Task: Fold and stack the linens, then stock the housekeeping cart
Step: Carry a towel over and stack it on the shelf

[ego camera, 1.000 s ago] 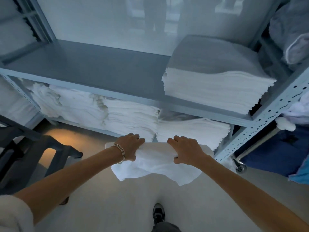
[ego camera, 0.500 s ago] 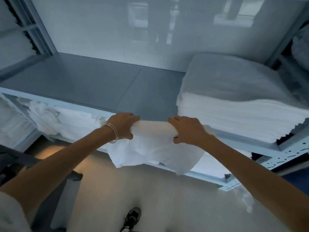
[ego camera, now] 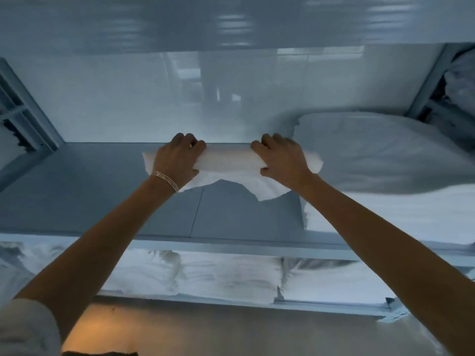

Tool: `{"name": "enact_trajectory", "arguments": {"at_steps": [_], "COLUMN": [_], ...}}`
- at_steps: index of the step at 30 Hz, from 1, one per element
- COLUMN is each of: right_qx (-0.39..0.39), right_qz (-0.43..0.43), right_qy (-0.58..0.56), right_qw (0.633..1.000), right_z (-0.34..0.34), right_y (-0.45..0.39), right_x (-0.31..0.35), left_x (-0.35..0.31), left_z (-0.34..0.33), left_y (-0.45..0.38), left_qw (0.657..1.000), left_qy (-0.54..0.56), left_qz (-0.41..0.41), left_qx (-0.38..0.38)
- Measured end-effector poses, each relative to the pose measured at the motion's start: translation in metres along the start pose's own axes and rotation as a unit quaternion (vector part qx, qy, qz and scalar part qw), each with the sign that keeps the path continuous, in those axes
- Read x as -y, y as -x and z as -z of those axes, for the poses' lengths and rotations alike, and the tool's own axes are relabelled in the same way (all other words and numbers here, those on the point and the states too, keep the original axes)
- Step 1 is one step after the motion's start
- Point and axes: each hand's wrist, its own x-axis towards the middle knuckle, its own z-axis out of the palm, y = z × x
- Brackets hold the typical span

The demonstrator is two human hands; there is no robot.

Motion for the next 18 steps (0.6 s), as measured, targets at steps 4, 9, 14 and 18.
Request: {"name": "enact_trajectory", "arguments": {"at_steps": [4, 9, 14, 18], "right_qx": [0.03, 0.216, 0.257, 0.298], "right_qz": [-0.021, -0.028, -0.062, -0.081], "right_qy": [0.013, -0.012, -0.024, -0.027], "right_qw": [0.999, 0.976, 0.964, 0.951], "right_z": [-0.082, -0.181, -0.204, -0.221], "right_y": [0.033, 0.127, 0.141, 0.109], "right_x": [0.037, 0.085, 0.089, 0.08], "left_x": [-0.006, -0.054, -0.053, -0.036], "left_z": [-0.096, -0.207, -0.227, -0.25], "left_y": [0.045, 0.136, 0.15, 0.122], "left_qw": [0.998, 0.987, 0.986, 0.978], "left_qy": [-0.012, 0.027, 0.023, 0.029], "left_qz": [-0.045, -0.071, -0.053, -0.015], "left_qx": [-0.046, 0.14, 0.156, 0.207]}}
